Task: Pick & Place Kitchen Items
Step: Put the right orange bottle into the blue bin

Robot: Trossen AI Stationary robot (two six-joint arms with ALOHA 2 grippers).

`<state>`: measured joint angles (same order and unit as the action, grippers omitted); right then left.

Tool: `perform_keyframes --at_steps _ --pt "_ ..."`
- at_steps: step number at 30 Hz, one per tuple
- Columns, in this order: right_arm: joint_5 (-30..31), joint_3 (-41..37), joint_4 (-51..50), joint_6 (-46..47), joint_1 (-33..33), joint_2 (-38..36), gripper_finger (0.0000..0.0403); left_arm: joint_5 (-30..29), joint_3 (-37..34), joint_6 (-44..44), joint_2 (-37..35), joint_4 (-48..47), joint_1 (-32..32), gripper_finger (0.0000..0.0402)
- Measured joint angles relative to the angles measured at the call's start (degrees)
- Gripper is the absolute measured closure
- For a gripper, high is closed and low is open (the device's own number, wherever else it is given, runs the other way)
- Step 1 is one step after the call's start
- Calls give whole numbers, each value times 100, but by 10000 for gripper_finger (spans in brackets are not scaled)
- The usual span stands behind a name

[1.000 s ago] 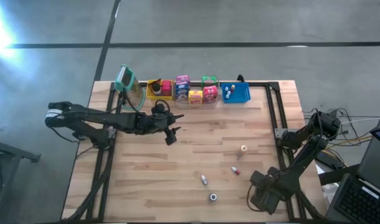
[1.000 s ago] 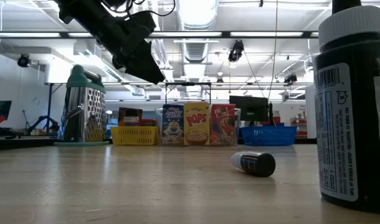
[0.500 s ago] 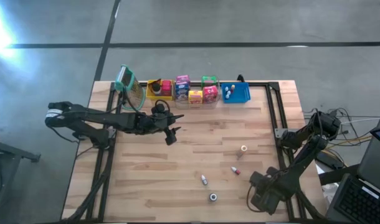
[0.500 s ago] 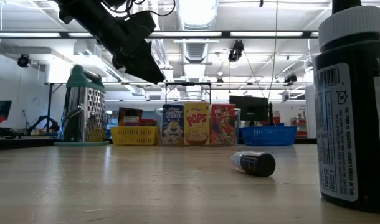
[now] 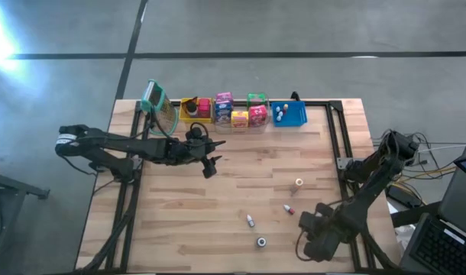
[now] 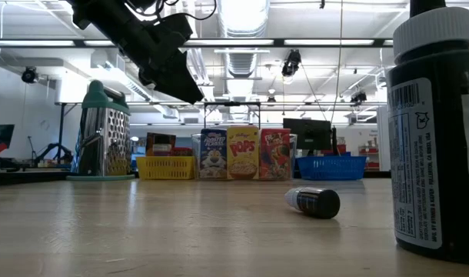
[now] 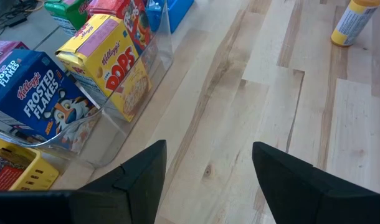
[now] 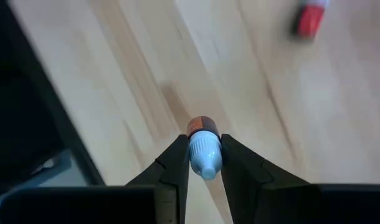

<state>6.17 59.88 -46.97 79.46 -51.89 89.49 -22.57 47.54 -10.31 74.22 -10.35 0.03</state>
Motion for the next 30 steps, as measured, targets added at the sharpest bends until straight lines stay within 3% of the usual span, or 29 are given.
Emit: perform_keyframes --at_steps 7,14,19,30 --pt "347 652 -587 -1705 966 -358 333 0 1 0 -1 -2 1 158" --pt "469 1203 -1099 -3506 2449 -699 332 0 0 0 0 -2 0 158" --pt "471 1442 -1575 -4309 3620 -913 335 0 0 0 1 -1 1 158" --pt "355 1469 -1628 -5780 6285 -1068 335 0 1 0 1 -2 -1 158"
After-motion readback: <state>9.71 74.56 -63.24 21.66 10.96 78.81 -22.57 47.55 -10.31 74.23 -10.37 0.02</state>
